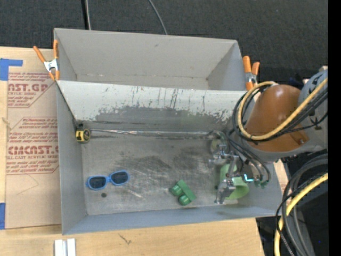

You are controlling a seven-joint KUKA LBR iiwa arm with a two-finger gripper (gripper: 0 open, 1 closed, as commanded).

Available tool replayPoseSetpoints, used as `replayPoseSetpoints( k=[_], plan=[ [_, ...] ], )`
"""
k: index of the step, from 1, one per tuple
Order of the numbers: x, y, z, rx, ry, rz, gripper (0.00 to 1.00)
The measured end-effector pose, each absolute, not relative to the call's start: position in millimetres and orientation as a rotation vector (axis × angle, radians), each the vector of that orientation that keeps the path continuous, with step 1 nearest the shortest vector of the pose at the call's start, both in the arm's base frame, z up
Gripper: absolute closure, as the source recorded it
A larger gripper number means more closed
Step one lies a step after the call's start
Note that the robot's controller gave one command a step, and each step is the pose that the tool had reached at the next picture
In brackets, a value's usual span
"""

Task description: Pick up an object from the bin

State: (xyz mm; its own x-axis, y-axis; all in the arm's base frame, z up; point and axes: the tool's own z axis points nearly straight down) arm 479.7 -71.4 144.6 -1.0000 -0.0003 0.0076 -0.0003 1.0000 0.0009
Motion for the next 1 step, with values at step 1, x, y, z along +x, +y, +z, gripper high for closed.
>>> replayPoseSetpoints(
  k=[1],
  plan=[
    [503.0,27.0,74.1,-0.294,-3.133,-0.001,0.0]
  ],
)
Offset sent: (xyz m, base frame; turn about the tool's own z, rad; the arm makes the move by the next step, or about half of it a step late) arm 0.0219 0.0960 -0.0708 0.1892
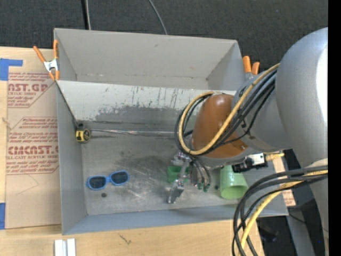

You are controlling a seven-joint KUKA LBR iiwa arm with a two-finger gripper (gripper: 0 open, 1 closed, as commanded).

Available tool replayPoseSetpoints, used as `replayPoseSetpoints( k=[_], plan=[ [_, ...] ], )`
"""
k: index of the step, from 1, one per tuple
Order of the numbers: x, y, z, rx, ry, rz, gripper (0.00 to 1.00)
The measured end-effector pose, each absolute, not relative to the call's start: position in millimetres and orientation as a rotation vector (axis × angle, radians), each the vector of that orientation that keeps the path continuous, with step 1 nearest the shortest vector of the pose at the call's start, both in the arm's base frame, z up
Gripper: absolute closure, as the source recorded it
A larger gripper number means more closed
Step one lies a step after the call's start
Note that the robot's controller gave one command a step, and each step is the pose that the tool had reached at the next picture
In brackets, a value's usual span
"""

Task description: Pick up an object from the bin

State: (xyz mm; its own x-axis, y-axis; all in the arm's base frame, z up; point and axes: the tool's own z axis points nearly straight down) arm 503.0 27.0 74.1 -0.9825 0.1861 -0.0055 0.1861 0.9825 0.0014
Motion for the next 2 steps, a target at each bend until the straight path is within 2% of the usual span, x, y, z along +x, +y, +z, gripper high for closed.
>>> replayPoseSetpoints(
  k=[1,2],
  plan=[
    [503.6,25.7,76.1,0.293,3.122,0.002,1.0],
    [507.5,2.0,203.1,0.259,3.122,0.001,1.0]
  ],
)
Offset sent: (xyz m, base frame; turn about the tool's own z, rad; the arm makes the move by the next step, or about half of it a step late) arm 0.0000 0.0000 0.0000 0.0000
